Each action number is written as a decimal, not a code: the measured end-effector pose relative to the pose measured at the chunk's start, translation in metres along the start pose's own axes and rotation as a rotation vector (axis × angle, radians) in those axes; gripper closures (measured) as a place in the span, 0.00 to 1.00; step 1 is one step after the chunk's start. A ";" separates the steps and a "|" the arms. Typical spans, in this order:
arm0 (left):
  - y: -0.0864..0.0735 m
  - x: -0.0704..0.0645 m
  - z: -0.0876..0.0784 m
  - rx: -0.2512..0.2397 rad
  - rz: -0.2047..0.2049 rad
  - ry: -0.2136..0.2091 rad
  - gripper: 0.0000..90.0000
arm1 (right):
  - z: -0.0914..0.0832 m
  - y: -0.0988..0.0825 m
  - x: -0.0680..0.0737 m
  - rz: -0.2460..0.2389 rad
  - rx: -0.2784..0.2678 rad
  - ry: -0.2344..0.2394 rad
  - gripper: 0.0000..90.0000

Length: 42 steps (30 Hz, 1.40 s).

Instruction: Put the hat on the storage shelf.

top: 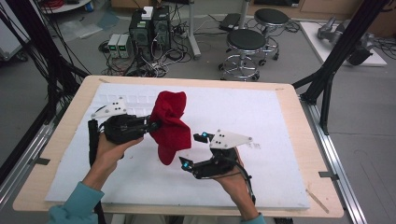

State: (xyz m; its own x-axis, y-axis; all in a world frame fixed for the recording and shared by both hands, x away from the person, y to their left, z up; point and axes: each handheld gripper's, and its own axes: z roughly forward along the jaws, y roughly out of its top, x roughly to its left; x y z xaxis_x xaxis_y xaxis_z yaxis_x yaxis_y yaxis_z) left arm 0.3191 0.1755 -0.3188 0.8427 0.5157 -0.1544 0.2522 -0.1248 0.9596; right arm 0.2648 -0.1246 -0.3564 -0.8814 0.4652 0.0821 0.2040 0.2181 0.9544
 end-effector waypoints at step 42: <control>0.013 -0.002 0.007 -0.036 -0.044 0.093 0.13 | 0.038 -0.016 0.014 0.088 -0.020 -0.161 0.95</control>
State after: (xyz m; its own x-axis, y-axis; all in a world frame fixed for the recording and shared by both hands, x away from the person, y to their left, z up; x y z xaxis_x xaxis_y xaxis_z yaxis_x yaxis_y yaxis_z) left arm 0.3242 0.1672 -0.3081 0.7829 0.5968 -0.1756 0.2693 -0.0706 0.9605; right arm 0.2653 -0.0893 -0.3812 -0.7804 0.6137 0.1195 0.2671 0.1544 0.9512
